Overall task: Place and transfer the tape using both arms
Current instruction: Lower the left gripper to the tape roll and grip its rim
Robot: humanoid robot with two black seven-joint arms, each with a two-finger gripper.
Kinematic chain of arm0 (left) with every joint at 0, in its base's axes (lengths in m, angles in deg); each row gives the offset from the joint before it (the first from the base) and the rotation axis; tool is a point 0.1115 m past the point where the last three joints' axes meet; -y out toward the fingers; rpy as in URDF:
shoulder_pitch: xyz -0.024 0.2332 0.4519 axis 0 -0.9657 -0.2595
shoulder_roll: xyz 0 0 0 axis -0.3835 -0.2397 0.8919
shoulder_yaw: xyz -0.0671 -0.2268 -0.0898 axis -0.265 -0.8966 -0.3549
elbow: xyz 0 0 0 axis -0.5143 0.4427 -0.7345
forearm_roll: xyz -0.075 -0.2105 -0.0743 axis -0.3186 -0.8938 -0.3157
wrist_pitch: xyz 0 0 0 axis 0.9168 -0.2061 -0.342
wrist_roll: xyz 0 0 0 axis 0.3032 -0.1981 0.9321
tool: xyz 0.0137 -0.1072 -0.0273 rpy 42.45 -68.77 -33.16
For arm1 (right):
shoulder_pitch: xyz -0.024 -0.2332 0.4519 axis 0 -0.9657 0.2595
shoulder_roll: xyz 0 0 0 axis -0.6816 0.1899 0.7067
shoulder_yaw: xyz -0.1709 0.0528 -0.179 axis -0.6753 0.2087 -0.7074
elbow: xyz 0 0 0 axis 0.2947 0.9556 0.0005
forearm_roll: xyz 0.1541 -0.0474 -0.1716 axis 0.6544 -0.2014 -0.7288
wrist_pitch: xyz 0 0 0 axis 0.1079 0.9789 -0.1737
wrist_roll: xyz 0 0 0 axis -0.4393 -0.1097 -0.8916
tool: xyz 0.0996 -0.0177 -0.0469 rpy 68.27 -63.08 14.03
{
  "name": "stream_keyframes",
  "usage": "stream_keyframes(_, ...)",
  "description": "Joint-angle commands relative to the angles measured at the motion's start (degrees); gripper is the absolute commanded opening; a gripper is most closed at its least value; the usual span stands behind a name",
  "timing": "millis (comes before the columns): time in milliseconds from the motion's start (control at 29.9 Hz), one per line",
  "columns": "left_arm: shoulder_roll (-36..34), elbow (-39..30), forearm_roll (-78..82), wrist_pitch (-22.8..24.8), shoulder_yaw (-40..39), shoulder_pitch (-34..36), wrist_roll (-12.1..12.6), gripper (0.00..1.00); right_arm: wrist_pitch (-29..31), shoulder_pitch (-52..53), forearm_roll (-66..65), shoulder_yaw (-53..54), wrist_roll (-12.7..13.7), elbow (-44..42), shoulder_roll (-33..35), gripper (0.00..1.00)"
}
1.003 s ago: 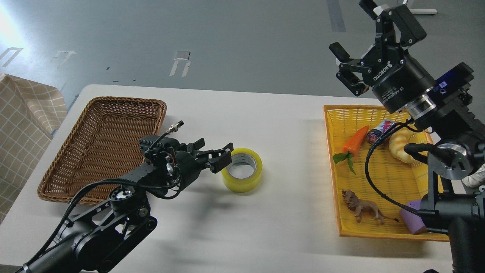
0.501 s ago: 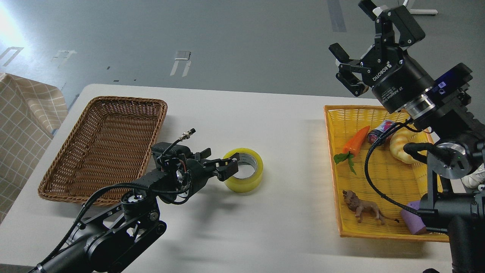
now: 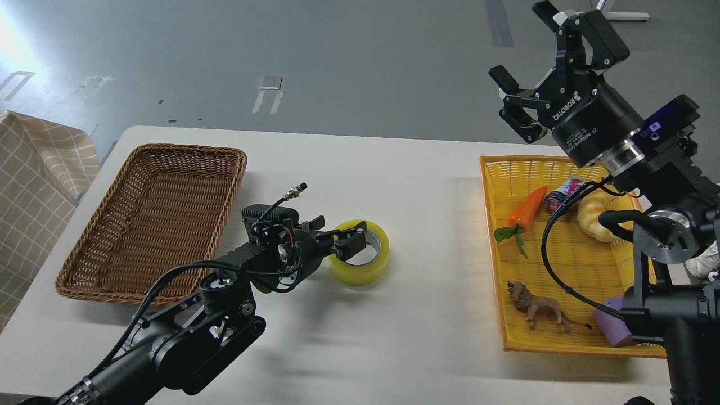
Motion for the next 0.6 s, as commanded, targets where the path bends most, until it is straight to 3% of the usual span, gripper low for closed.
stream_keyframes(0,-0.27,-0.17,0.00,0.18,0.01,-0.31,-0.09,0.99,0.00,-0.21,0.01,-0.02,0.00,0.01,0.00,1.00)
stream_keyframes(468,-3.17,-0.08,0.00,1.41,1.76,-0.05,-0.18,0.98,0.00,-1.18,0.01,0.33,0.00,-0.17,0.00,1.00)
stream_keyframes(568,-3.26,0.01,0.00,2.20,1.76,0.13,-0.18,0.94,0.00,-1.27,0.01,0.59,0.00,-0.43,0.00,1.00)
